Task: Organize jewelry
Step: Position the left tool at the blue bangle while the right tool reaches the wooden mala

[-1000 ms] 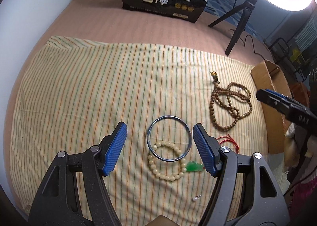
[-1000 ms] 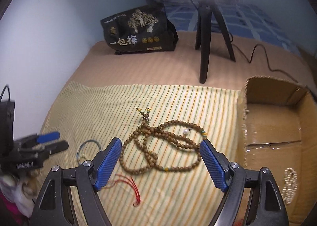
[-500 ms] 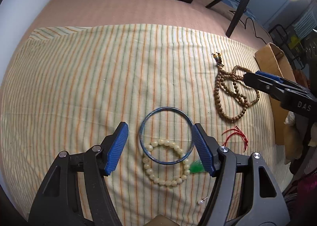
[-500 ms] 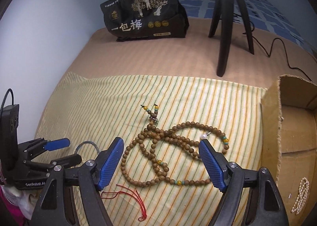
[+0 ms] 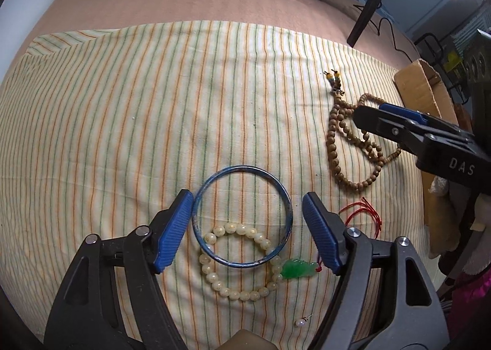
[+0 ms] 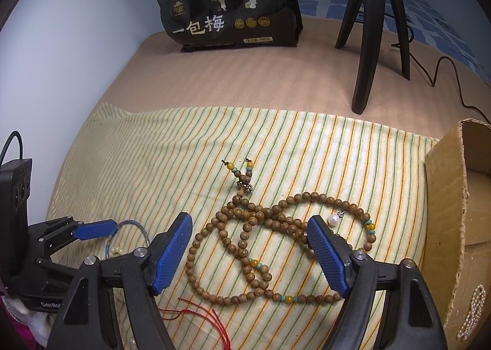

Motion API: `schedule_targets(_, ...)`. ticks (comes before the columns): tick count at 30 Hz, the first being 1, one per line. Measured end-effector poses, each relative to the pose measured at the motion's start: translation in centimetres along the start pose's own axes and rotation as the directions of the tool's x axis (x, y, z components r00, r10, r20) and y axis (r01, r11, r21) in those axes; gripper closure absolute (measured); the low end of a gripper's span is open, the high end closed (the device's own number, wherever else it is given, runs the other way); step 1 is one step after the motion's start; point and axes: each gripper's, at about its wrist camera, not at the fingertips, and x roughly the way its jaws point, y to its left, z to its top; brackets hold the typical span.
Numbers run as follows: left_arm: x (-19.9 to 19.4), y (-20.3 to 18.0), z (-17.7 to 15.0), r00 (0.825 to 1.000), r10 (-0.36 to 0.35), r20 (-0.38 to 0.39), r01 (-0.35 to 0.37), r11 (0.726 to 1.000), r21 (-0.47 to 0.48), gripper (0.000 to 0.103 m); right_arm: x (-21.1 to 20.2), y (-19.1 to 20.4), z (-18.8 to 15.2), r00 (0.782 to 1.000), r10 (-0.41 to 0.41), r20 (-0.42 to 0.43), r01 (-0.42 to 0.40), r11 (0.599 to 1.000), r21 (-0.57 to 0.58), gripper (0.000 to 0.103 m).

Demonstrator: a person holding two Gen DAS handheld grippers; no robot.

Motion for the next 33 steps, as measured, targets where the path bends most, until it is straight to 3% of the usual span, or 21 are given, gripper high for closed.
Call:
schedule_targets(13, 1.3, -2.4, -1.0, 0.992, 0.127, 0.028, -0.129, 0.984, 0.119, 0.024, 1.6, 0.6, 0.1, 0.998, -0.051, -0.024, 0.05, 0.998, -0.044, 0.023)
schedule_targets(19, 1.9, -3.6, -0.9, 0.991, 0.133, 0.031, -0.135, 0.984, 0.116, 0.024, 2.1, 1.6, -0.1, 0.998, -0.041, -0.04, 0.039, 0.997, -0.066, 0.02)
schedule_targets(33, 1.7, -4.7, -2.1, 0.986, 0.161, 0.052, -0.167, 0.974, 0.151, 0.025, 3.6, 3.9, -1.2, 0.981, -0.168, -0.093, 0.144, 0.963, -0.228, 0.021)
